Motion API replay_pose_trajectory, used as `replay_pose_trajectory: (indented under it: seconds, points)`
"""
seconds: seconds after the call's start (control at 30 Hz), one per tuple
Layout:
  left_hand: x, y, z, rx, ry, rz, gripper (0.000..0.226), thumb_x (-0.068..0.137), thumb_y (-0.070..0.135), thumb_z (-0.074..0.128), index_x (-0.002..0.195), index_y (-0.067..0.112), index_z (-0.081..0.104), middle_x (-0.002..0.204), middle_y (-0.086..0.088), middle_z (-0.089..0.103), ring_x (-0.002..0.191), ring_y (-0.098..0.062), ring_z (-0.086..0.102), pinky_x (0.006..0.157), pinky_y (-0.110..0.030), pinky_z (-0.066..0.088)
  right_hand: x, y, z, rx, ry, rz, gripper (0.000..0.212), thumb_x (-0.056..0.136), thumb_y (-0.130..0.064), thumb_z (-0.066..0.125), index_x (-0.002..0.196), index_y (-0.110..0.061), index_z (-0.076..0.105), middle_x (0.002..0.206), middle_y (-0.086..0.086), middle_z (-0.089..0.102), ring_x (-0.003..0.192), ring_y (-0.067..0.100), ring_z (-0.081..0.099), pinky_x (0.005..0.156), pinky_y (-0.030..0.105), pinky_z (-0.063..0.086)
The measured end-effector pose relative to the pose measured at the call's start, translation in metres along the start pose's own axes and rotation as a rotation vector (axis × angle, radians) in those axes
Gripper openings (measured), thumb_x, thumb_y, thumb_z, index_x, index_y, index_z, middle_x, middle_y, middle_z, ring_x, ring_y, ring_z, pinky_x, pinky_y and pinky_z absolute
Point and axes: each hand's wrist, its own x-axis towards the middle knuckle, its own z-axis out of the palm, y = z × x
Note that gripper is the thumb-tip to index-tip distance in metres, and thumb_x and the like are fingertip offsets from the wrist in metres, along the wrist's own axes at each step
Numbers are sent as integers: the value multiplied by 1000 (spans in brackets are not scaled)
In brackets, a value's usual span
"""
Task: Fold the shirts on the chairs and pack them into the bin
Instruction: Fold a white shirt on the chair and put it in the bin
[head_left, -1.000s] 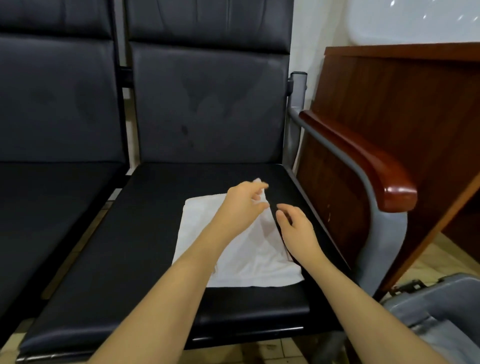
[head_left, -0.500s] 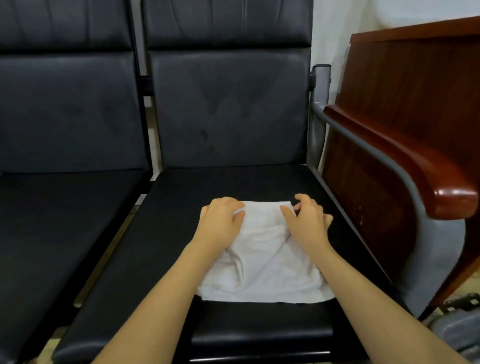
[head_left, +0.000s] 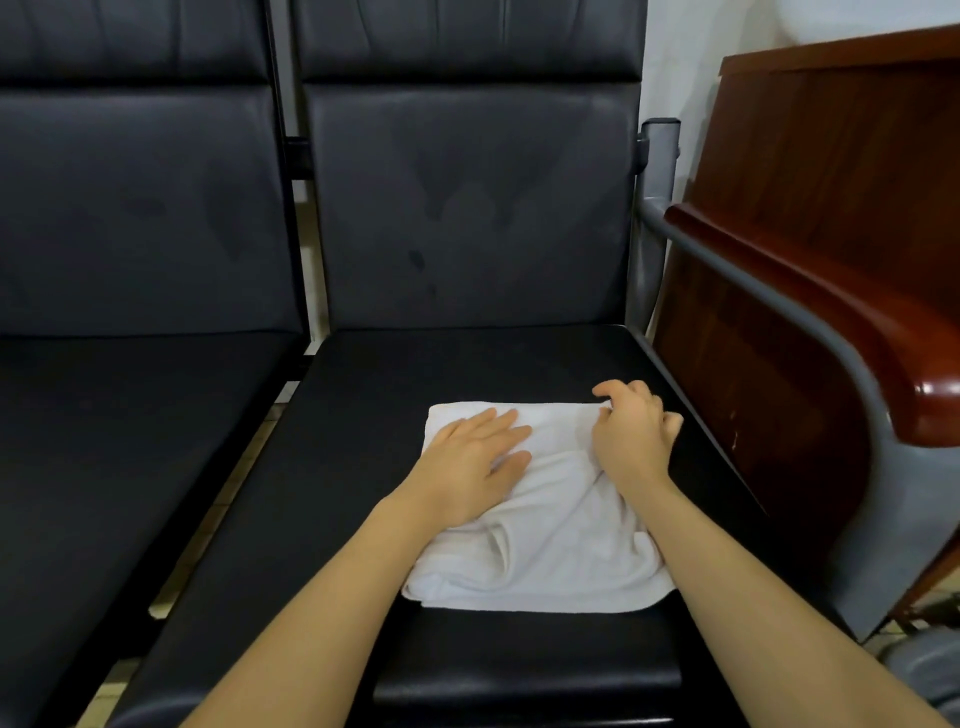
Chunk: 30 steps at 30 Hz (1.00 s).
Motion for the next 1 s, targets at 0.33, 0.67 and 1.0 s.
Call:
replay_pose_trajectory:
  seconds: [0.33,0.67,1.0]
  points:
    - [-2,-2,3,131,176,-108,49,100,46,27,146,30,32,156,9,20,144,-10,14,116,-27,10,-13,-2,-12,-13,-539,-409,47,102,-40,33,147,-31,31,157,-11,19,143,9,20,114,30,20]
    - [12,-26,-2,-242,201,-173,42,103,32,28,139,20,46,150,5,36,141,-8,24,116,-29,16,3,-9,5,-278,-542,-207,52,101,-48,9,151,-34,14,161,-7,5,148,14,-1,114,46,-13]
    - [-37,-34,-22,-87,78,-99,43,103,34,28,144,24,38,153,6,30,142,-8,21,114,-26,14,-31,-47,-26,322,-487,-293,18,91,-41,57,106,-35,65,100,-28,56,101,-4,53,109,29,26]
